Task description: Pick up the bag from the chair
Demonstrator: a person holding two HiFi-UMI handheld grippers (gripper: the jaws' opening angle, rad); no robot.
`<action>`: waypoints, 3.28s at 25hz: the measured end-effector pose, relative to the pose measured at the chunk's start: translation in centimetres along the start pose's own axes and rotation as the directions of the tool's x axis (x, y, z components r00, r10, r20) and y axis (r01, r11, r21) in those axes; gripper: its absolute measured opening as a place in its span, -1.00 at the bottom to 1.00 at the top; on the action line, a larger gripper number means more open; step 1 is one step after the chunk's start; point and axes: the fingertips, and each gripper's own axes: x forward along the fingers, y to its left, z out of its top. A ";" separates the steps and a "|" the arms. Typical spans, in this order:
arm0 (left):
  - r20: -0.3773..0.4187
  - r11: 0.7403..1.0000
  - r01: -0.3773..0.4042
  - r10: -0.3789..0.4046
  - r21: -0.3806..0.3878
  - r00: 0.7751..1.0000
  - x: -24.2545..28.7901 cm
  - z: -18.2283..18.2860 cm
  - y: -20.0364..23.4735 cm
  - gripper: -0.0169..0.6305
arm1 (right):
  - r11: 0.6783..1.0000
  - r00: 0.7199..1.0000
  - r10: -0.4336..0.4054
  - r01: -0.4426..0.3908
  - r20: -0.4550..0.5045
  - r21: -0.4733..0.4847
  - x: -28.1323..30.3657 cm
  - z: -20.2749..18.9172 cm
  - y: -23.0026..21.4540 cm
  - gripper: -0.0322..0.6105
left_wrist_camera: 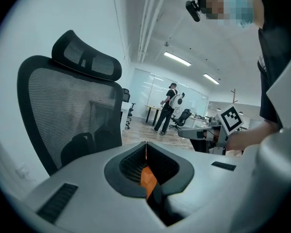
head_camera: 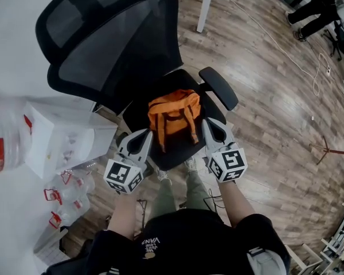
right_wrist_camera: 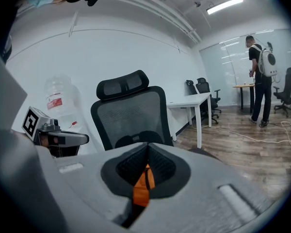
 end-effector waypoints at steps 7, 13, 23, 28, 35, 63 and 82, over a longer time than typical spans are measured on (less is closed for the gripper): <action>-0.027 1.000 0.005 -0.005 -0.004 1.000 1.3 -2.7 0.6 -0.92 | 1.000 0.999 0.012 -0.011 -0.036 0.014 1.1 -2.7 -0.3 -0.90; -0.048 1.000 0.007 -0.007 0.001 0.999 2.0 -4.6 1.1 -0.92 | 0.999 0.997 0.035 -0.034 -0.070 0.013 2.3 -5.2 -0.4 -0.90; -0.088 1.000 -0.001 0.001 0.002 0.996 3.4 -8.2 2.0 -0.92 | 0.997 0.989 0.076 -0.075 -0.124 0.019 3.5 -9.3 -0.4 -0.90; -0.104 1.000 -0.015 0.014 -0.003 0.994 4.1 -9.7 2.2 -0.92 | 0.997 0.988 0.082 -0.079 -0.134 0.025 4.1 -10.6 -1.0 -0.90; -0.131 0.999 -0.044 0.042 -0.014 0.991 4.7 -11.9 2.7 -0.92 | 0.995 0.981 0.101 -0.098 -0.164 0.029 5.3 -12.8 -1.2 -0.90; -0.313 0.983 -0.095 0.042 -0.155 0.949 8.1 -20.9 3.5 -0.08 | 0.983 0.919 0.182 -0.179 -0.349 0.040 8.5 -20.9 -2.5 -0.18; -0.373 0.980 -0.075 0.001 -0.186 0.928 8.3 -21.6 2.6 -0.28 | 0.977 0.917 0.204 -0.212 -0.342 0.015 7.8 -19.9 -1.6 -0.77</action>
